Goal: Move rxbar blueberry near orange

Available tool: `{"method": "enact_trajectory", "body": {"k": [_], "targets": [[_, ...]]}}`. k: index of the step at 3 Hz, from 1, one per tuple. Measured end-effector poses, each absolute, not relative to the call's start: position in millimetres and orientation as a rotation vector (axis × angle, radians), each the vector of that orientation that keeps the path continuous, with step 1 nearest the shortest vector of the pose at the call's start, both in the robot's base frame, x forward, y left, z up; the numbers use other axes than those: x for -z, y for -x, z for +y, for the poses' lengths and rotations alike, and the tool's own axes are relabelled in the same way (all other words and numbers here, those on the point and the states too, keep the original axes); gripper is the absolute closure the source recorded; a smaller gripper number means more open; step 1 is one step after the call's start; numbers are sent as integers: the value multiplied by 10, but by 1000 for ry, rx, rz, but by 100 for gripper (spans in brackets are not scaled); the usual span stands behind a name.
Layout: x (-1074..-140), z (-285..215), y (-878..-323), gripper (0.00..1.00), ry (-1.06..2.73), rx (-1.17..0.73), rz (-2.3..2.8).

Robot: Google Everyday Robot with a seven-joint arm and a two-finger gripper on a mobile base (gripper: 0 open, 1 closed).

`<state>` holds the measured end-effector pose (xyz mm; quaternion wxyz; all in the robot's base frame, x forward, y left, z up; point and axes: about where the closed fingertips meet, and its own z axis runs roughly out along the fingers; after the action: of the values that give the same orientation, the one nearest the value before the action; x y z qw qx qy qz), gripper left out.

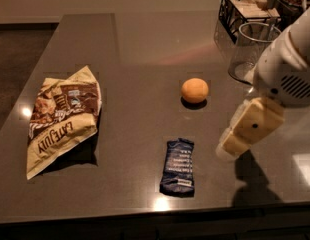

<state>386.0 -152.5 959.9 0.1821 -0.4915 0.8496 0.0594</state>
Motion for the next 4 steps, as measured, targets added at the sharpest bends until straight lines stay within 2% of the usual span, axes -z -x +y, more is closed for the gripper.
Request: {"method": "enact_trajectory", "body": {"k": [2,4], "targets": [[-8864,-1128,-3795,0,1200,-160,2610],[-8539,-768,-3765,0,1119,-170,2718]]}}
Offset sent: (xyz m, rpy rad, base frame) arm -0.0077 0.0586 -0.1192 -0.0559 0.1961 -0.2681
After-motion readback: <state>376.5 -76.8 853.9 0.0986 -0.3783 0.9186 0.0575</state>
